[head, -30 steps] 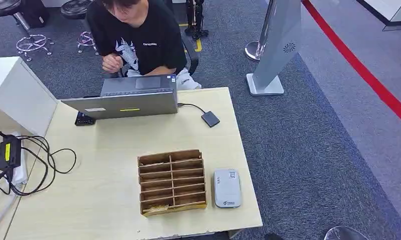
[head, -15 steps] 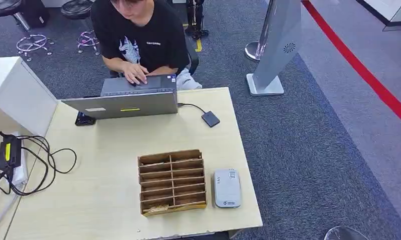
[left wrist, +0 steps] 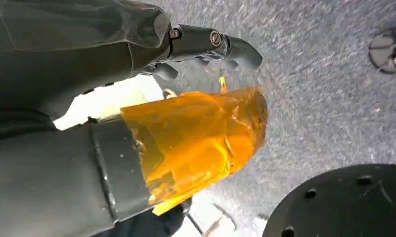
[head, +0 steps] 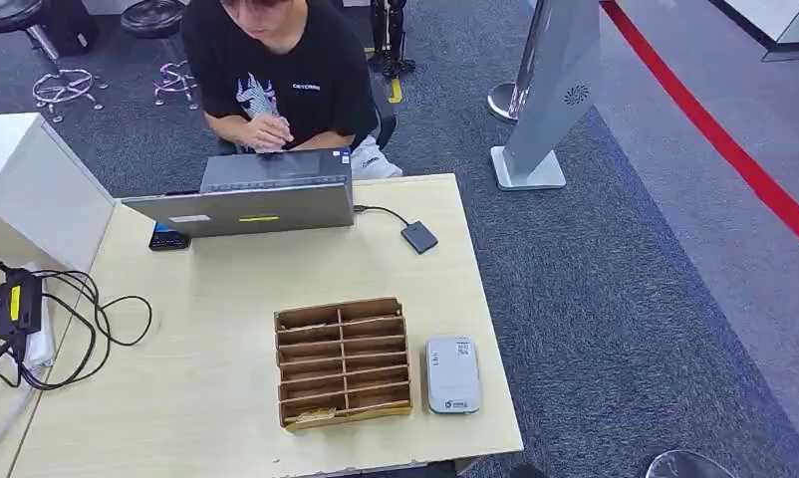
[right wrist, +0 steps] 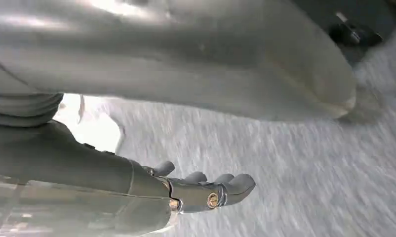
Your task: Pass the card to the sensor for recognition and then transmit it.
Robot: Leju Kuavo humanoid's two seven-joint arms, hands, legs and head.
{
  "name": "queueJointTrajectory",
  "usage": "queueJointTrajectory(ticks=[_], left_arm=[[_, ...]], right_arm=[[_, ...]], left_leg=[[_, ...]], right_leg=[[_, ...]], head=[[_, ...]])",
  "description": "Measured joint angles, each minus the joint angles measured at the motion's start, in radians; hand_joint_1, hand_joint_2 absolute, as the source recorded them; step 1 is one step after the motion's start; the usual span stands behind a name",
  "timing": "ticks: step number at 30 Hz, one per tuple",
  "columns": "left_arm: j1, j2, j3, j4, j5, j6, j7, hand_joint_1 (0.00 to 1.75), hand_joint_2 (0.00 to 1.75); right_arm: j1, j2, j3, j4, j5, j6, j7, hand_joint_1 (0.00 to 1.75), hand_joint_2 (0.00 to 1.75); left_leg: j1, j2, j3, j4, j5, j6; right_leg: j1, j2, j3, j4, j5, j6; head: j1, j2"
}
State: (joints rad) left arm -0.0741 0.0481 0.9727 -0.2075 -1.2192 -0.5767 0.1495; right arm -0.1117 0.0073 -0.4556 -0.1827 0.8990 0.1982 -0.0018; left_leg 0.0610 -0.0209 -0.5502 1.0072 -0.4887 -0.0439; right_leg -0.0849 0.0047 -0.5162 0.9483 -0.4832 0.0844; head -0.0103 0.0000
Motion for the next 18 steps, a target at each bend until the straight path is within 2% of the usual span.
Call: queueJointTrajectory(ticks=[2, 4, 5, 8, 9, 10, 12, 15, 18], left_arm=[[0.001, 0.0, 0.01, 0.0, 0.008, -0.035, 0.007, 0.0, 0.0], [0.001, 0.0, 0.016, 0.0, -0.007, -0.055, -0.006, 0.0, 0.0], [0.001, 0.001, 0.016, 0.0, -0.009, -0.061, -0.005, 0.0, 0.0], [0.0, 0.006, 0.016, 0.0, -0.008, -0.081, 0.01, 0.0, 0.0], [0.001, 0.008, 0.017, 0.0, -0.013, -0.081, 0.007, 0.0, 0.0], [0.001, 0.009, 0.017, 0.0, -0.019, -0.076, 0.001, 0.0, 1.75], [0.001, 0.01, 0.016, 0.0, -0.04, -0.048, -0.032, 0.0, 1.75], [0.001, 0.011, 0.011, 0.0, -0.07, 0.015, -0.087, 0.0, 1.75], [0.001, 0.012, -0.013, 0.0, -0.097, 0.06, -0.126, 0.0, 1.75]], right_arm=[[-0.023, -0.004, 0.029, -0.005, 0.059, -0.066, -0.047, 0.0, 0.0], [-0.053, -0.01, 0.064, -0.008, 0.109, -0.069, -0.063, 0.0, 0.0], [-0.062, -0.012, 0.081, -0.007, 0.129, -0.061, -0.044, 0.0, 0.0], [-0.059, -0.017, 0.093, -0.007, 0.089, 0.02, 0.109, 0.0, 0.0], [-0.048, -0.019, 0.091, -0.006, 0.079, 0.045, 0.109, 0.0, 0.0], [-0.034, -0.021, 0.091, -0.006, 0.073, 0.065, 0.104, 0.0, 0.0], [-0.012, -0.021, 0.091, -0.005, 0.089, 0.072, 0.051, 0.0, 0.0], [-0.011, -0.013, 0.106, -0.005, 0.118, -0.005, -0.053, 0.0, 0.0], [-0.038, -0.013, 0.111, -0.007, 0.121, -0.051, -0.065, 0.0, 0.0]], left_leg=[[0.0, 0.0, 0.0, 0.0, 0.0, 0.0], [0.0, 0.0, 0.001, 0.0, 0.0, 0.0], [0.0, 0.0, 0.002, 0.0, 0.0, 0.0], [0.0, 0.0, 0.002, 0.0, 0.0, 0.0], [0.0, -0.001, 0.001, 0.0, 0.0, 0.0], [0.0, -0.001, 0.001, 0.0, 0.0, 0.0], [0.0, 0.0, 0.001, 0.0, 0.0, 0.0], [0.0, 0.0, 0.001, 0.0, -0.001, -0.001], [0.0, 0.0, 0.001, 0.0, 0.0, 0.0]], right_leg=[[0.0, 0.0, 0.0, 0.0, 0.0, 0.0], [0.0, 0.001, 0.0, 0.0, 0.0, 0.0], [0.0, 0.001, 0.0, 0.0, 0.0, 0.0], [0.0, 0.0, 0.001, 0.0, 0.0, 0.0], [0.0, 0.0, 0.001, 0.0, 0.0, 0.0], [0.0, -0.001, 0.001, 0.0, 0.0, 0.0], [0.0, 0.0, 0.0, 0.0, 0.0, 0.0], [0.0, 0.0, 0.0, 0.0, 0.0, 0.0], [0.0, 0.0, 0.001, 0.0, 0.0, 0.0]], head=[[0.0, 0.0], [0.0, 0.0], [0.0, 0.0], [0.0, 0.0], [0.001, 0.0], [0.0, 0.0], [0.0, 0.0], [0.0, 0.0], [0.0, 0.0]])
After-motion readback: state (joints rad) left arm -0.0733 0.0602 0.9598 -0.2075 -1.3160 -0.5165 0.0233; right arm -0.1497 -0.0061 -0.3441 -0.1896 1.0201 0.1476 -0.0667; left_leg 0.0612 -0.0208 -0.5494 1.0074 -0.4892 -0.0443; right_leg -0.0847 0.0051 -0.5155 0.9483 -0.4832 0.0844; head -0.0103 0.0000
